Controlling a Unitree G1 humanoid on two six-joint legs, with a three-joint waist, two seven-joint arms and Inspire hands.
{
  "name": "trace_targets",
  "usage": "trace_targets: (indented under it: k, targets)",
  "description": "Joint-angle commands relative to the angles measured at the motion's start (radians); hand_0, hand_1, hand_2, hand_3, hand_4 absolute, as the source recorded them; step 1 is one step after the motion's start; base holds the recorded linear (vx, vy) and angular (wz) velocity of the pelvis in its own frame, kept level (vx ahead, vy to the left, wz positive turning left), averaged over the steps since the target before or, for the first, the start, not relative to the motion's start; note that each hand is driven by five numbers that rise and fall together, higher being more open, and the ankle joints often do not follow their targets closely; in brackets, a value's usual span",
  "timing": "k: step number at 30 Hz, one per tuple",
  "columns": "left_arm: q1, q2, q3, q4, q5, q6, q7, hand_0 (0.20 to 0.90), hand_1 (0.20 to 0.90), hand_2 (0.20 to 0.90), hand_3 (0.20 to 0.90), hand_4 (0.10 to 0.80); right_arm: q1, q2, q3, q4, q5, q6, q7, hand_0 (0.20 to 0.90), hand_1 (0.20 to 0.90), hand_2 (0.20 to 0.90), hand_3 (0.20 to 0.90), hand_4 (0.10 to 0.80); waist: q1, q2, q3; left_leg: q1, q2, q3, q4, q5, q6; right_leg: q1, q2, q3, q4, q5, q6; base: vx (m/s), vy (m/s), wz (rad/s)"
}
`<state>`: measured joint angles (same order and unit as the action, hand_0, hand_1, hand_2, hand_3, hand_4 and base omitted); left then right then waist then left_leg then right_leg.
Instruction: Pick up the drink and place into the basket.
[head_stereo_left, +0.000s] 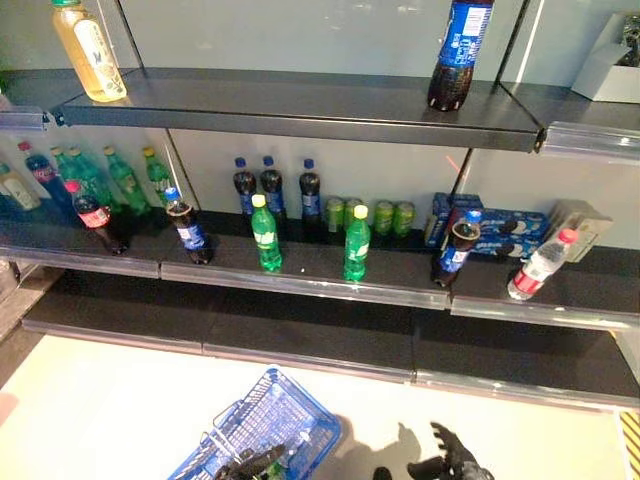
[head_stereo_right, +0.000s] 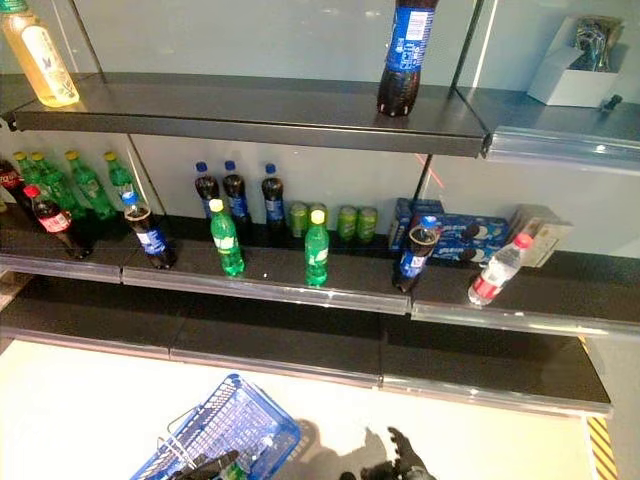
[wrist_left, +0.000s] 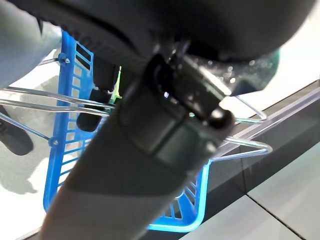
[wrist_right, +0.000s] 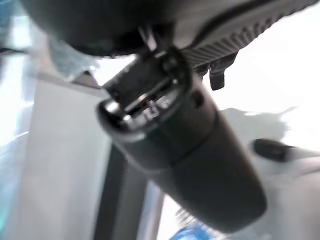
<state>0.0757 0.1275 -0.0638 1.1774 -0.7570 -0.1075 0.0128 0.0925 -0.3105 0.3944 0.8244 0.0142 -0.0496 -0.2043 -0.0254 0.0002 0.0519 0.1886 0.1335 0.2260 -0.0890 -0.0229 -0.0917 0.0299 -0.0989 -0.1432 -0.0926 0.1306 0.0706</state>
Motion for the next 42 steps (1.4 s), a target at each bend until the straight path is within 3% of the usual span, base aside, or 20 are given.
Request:
trace_targets:
  k: [1,4,5,8,14,18,26,32,38,42]
  targets:
    - [-0.050,0.085,0.004,-0.090,0.043,-0.039,0.002,0.300,0.300,0.300,0.200,0.100,-0.082,-0.060,-0.003,-0.191,-0.052,-0.006,-0.060,0.900,0.900,0.900,0.900,0.800,0.018,-0.048,0.049,-0.025,0.007,-0.006,0.018,0.008,0.010,0.083,-0.071,-0.031,0.009,-0.058,0.071,-0.009,-0.044,0.06]
    - [-0.031,0.090,0.010,-0.118,0.049,-0.029,0.011,0.300,0.300,0.300,0.200,0.100,-0.071,-0.118,-0.006,-0.375,-0.061,-0.010,-0.061,0.900,0.900,0.900,0.900,0.800,0.016,-0.053,0.046,-0.025,0.008,-0.007,0.016,0.007,0.009,0.083,-0.071,-0.035,0.009,-0.058,0.073,0.001,-0.029,0.11]
    - [-0.021,0.091,0.015,-0.121,0.054,-0.031,0.010,0.300,0.300,0.300,0.200,0.100,-0.072,-0.149,-0.022,-0.472,-0.080,-0.052,-0.076,0.900,0.900,0.900,0.900,0.800,0.015,-0.054,0.044,-0.024,0.009,-0.006,0.015,0.006,0.010,0.083,-0.070,-0.037,0.009,-0.059,0.074,0.014,-0.012,0.07]
    - [-0.011,0.090,0.021,-0.118,0.055,-0.038,0.004,0.300,0.300,0.300,0.200,0.100,-0.076,-0.178,-0.049,-0.571,-0.090,-0.073,-0.088,0.900,0.900,0.900,0.900,0.800,0.012,-0.053,0.042,-0.022,0.010,-0.004,0.016,0.005,0.011,0.082,-0.070,-0.037,0.010,-0.061,0.074,0.006,-0.003,0.02]
    - [0.029,0.063,0.058,-0.103,0.075,-0.066,-0.017,0.300,0.300,0.300,0.200,0.100,-0.100,-0.267,-0.225,-0.936,-0.111,-0.144,-0.185,0.900,0.900,0.900,0.900,0.800,-0.002,-0.042,0.034,-0.012,0.010,0.011,0.027,-0.012,0.016,0.080,-0.071,-0.038,0.024,-0.077,0.074,0.032,0.029,0.00]
    - [0.040,0.058,0.073,-0.083,0.093,-0.073,-0.031,0.300,0.300,0.300,0.200,0.100,-0.135,-0.307,-0.313,-1.023,-0.087,-0.167,-0.277,0.900,0.900,0.900,0.900,0.800,-0.001,-0.036,0.034,-0.015,0.011,0.016,0.048,-0.026,0.020,0.073,-0.069,-0.043,0.056,-0.099,0.067,0.053,0.030,0.00]
    - [0.053,0.063,0.090,-0.051,0.114,-0.083,-0.049,0.300,0.300,0.300,0.200,0.100,-0.172,-0.338,-0.454,-1.033,-0.048,-0.149,-0.509,0.900,0.900,0.900,0.900,0.800,0.006,-0.025,0.040,-0.042,0.010,-0.002,0.117,-0.054,0.025,0.042,-0.062,-0.051,0.148,-0.152,0.045,0.065,0.013,0.00]
    - [0.058,0.065,0.067,-0.093,0.097,-0.076,-0.044,0.300,0.300,0.300,0.200,0.100,-0.165,-0.331,-0.472,-0.986,-0.026,-0.107,-0.573,0.900,0.900,0.900,0.900,0.800,0.008,-0.012,0.076,-0.095,0.009,-0.027,0.211,-0.075,0.026,-0.001,-0.058,-0.054,0.235,-0.190,0.022,0.047,-0.006,-0.01]
    - [0.028,0.067,0.011,-0.165,0.054,-0.057,-0.013,0.300,0.300,0.300,0.200,0.100,-0.227,-0.308,-0.427,-0.937,0.010,-0.143,-0.589,0.900,0.900,0.900,0.900,0.800,0.009,0.009,0.146,-0.183,-0.005,-0.064,0.290,-0.084,0.029,-0.068,-0.058,-0.043,0.295,-0.207,0.001,-0.060,0.002,0.00]
    - [-0.072,0.093,-0.057,-0.201,-0.050,-0.091,-0.007,0.300,0.300,0.300,0.200,0.100,-0.432,-0.294,-0.356,-0.870,0.029,-0.179,-0.652,0.900,0.900,0.900,0.900,0.800,0.009,0.024,0.292,-0.331,-0.024,-0.103,0.375,-0.072,0.034,-0.195,-0.069,-0.031,0.371,-0.207,-0.021,-0.355,-0.018,-0.10]
